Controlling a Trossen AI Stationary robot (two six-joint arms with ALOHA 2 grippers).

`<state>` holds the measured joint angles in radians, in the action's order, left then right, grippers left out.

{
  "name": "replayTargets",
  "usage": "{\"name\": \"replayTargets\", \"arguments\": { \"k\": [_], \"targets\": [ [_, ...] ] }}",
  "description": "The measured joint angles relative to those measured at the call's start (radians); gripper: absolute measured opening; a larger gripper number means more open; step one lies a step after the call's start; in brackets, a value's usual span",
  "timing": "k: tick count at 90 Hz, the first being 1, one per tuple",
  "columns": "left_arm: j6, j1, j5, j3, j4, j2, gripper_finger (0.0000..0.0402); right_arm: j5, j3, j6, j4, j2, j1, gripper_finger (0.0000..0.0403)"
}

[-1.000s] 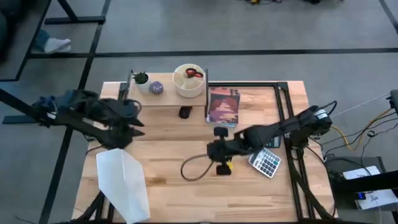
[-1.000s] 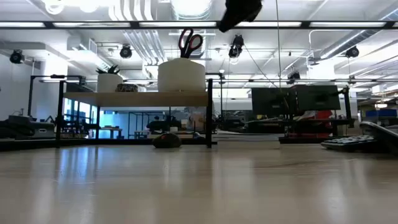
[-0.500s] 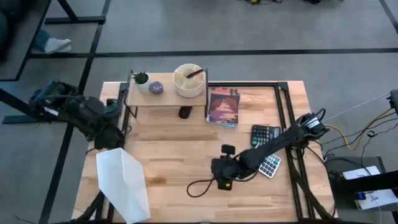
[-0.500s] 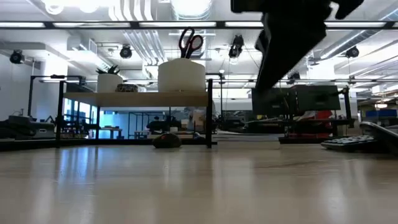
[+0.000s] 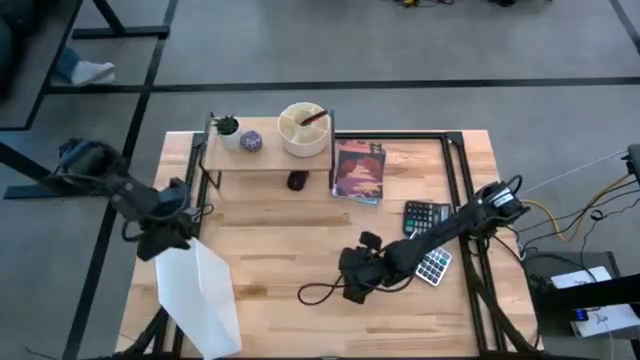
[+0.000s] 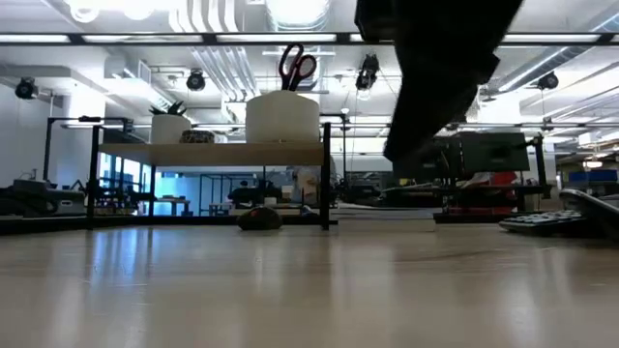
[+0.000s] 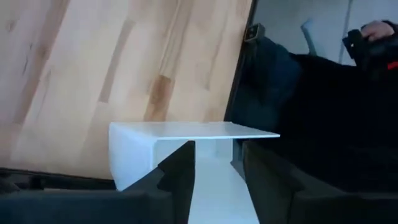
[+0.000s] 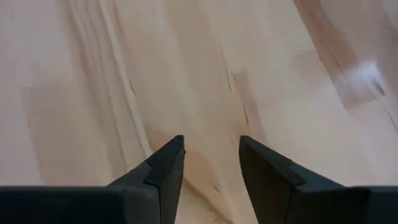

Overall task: Stock shelves
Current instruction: Move the white file holder to the top right of the table

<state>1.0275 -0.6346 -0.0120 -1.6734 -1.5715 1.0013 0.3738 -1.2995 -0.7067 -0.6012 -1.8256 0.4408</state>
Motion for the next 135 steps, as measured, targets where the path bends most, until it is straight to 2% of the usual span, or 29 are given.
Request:
{"name": "replayTargets", "arguments": {
  "k": [14, 30, 40, 55, 66, 72, 95, 107, 135],
  "targets": [
    [-0.016, 0.0, 0.005, 0.022, 0.0, -0.017, 0.0086, 0.042, 0.0, 0.017, 0.06, 0.0, 0.0, 0.0145],
    [-0.016, 0.0, 0.004, 0.135, -0.001, -0.06, 0.0075, 0.067, 0.0, 0.062, 0.1, 0.0, 0.0, 0.015],
    [-0.023, 0.0, 0.005, 0.163, 0.013, -0.069, 0.0075, 0.074, 0.0, 0.09, 0.122, 0.0, 0.0, 0.0154],
    [-0.023, 0.0, 0.051, 0.164, -0.002, -0.074, 0.0074, 0.075, 0.0, 0.12, 0.121, 0.0, -0.002, 0.0159],
    [-0.015, 0.0, 0.046, 0.163, -0.004, -0.061, 0.0075, 0.076, 0.0, 0.133, 0.121, 0.0, -0.003, 0.0162],
    [-0.014, 0.0, 0.024, 0.139, -0.005, -0.041, 0.0074, 0.082, 0.0, 0.143, 0.121, 0.0, -0.005, 0.0163],
    [-0.049, 0.0, 0.04, 0.05, 0.001, 0.02, 0.0063, 0.134, 0.0, 0.162, 0.136, 0.0, -0.012, 0.0158],
    [-0.089, 0.001, 0.044, 0.061, -0.002, 0.009, 0.0062, 0.144, 0.0, 0.192, 0.179, 0.0, -0.012, 0.0163],
    [-0.136, 0.002, 0.154, 0.075, 0.0, -0.067, 0.0062, 0.145, 0.0, 0.212, 0.219, 0.0, -0.014, 0.0169]
  ]
}}
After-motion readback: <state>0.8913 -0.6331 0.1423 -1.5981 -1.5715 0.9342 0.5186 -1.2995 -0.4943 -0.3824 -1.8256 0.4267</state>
